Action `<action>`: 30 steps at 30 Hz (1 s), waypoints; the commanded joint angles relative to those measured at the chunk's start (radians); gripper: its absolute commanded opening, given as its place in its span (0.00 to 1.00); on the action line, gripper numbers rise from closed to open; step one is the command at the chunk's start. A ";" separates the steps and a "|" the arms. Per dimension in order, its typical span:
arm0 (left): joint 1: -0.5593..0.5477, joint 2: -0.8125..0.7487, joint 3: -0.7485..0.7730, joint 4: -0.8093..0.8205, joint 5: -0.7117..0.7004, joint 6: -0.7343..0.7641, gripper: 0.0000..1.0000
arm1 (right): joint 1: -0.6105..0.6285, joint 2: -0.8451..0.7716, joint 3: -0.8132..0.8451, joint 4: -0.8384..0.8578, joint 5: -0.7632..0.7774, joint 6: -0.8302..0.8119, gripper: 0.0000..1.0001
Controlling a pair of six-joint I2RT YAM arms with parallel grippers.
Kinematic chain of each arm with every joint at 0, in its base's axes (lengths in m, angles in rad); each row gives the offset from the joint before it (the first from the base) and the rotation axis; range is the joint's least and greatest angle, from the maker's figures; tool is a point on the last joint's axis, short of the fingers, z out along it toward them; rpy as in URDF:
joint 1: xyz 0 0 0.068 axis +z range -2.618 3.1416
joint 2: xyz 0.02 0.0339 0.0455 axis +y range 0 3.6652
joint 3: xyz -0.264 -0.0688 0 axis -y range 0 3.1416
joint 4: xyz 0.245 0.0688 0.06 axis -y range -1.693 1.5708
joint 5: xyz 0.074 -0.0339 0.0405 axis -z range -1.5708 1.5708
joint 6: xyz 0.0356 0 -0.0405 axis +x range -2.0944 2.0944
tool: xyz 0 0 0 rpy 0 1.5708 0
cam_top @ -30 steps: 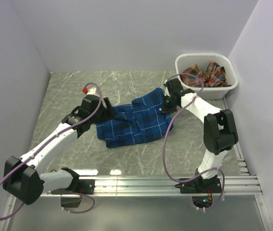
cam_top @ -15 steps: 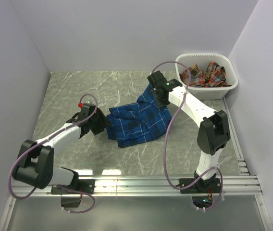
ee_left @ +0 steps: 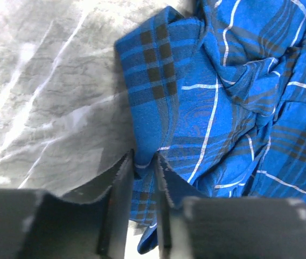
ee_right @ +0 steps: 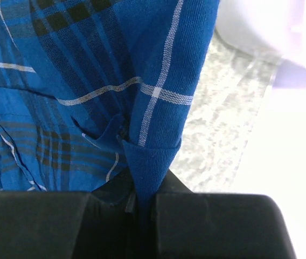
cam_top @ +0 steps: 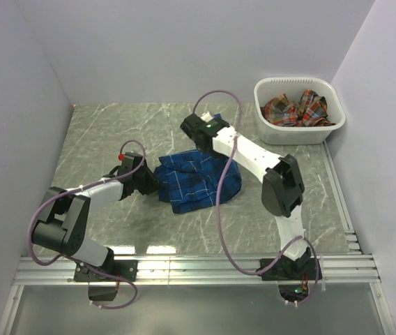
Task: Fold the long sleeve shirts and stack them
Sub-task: Fold the shirt
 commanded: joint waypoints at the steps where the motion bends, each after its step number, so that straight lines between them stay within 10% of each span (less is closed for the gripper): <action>1: 0.002 -0.002 -0.013 0.085 0.037 -0.023 0.23 | 0.054 0.045 0.101 -0.106 0.148 0.050 0.00; 15: 0.002 -0.037 -0.090 0.129 0.026 -0.072 0.03 | 0.261 0.267 0.366 -0.260 0.218 0.136 0.08; 30: 0.002 -0.077 -0.142 0.174 0.038 -0.103 0.02 | 0.302 0.240 0.273 0.041 -0.174 0.151 0.33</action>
